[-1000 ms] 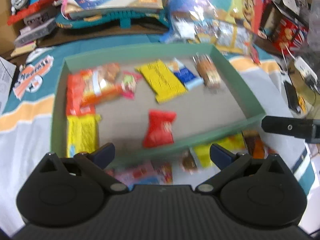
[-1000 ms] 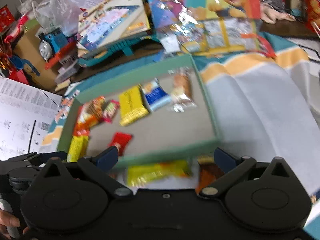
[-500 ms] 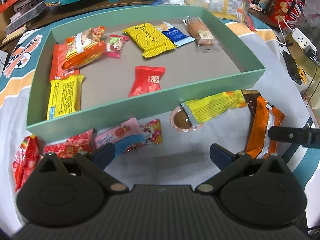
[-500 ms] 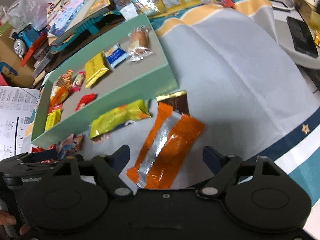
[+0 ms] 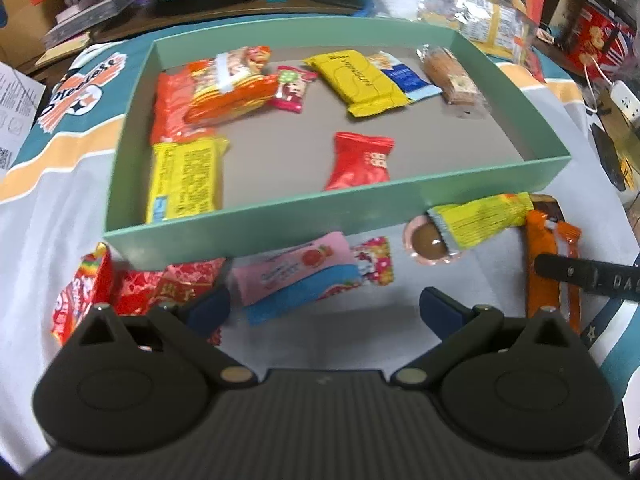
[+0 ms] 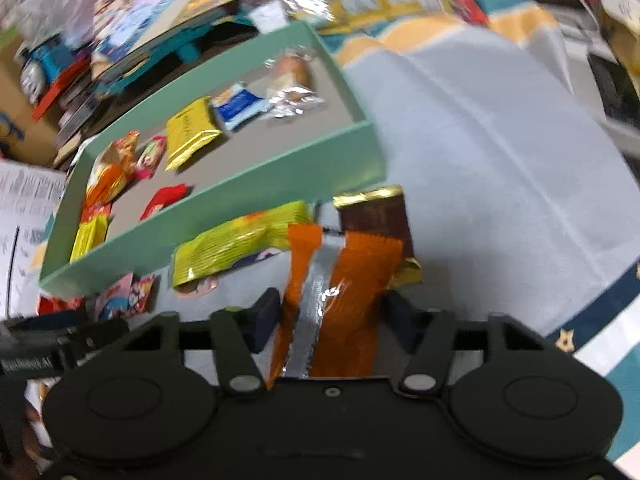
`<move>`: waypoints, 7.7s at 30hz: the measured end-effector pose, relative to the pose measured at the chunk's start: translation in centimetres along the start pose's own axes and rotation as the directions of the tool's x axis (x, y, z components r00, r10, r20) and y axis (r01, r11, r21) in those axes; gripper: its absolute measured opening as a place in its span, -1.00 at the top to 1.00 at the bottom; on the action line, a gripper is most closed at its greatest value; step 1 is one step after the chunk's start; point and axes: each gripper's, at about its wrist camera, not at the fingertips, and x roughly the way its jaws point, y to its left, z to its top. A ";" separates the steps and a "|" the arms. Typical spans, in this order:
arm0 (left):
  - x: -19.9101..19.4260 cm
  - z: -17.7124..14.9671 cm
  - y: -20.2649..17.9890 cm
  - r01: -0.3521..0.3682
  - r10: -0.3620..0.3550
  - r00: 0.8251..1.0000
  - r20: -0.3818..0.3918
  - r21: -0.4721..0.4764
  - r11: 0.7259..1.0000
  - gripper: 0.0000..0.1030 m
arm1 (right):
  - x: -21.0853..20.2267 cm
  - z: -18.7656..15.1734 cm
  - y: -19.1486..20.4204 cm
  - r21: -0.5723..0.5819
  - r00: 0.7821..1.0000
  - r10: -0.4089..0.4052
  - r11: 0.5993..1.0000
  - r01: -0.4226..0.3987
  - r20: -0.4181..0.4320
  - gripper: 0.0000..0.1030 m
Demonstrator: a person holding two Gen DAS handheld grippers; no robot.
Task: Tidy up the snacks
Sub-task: 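Reach the right gripper to the orange striped packet and grasp it, then grasp the pink-blue packet with the left gripper while the right lifts the orange packet, then lower both packets into the green tray and open both grippers, then reach the right gripper to the brown chocolate bar and grasp it, then grasp the yellow stick packet with the left gripper while the right holds the chocolate, then lower the yellow packet and chocolate bar into the tray, opening both grippers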
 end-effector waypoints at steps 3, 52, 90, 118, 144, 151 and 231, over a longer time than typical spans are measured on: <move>-0.2 -0.1 0.4 -0.007 0.007 1.000 0.016 0.010 1.000 -1.00 | 0.1 -0.5 1.0 -0.057 0.999 0.040 0.998 -0.040 -0.009 0.01; 0.5 -3.2 -5.4 0.116 -0.100 0.991 -0.085 0.200 0.973 -0.09 | -0.2 -1.7 3.0 -0.202 0.999 0.031 0.979 -0.036 -0.026 -0.14; -2.4 10.2 3.0 0.022 -0.013 0.990 0.139 -0.062 0.998 0.47 | -0.9 13.1 5.3 -0.135 0.983 0.157 0.980 -0.144 0.092 0.09; -2.0 9.1 2.8 -0.018 0.029 0.992 0.121 -0.093 0.996 -1.00 | -0.5 12.6 5.5 -0.122 0.983 0.155 0.982 -0.142 0.097 -1.00; -2.1 2.9 -5.3 0.054 -0.060 0.995 0.081 0.077 0.996 -1.00 | -4.8 5.9 -2.5 -0.005 0.993 0.094 0.996 -0.094 0.073 -1.00; 0.7 2.7 -8.6 0.071 -0.081 0.995 0.062 0.155 0.985 -0.92 | -2.9 4.6 -5.0 0.043 0.996 0.054 0.997 -0.056 0.067 -0.54; -5.2 7.6 -5.8 0.114 -0.133 0.974 0.184 0.106 0.988 0.72 | -7.2 7.6 -0.5 -0.153 0.974 0.122 0.984 -0.093 0.190 0.31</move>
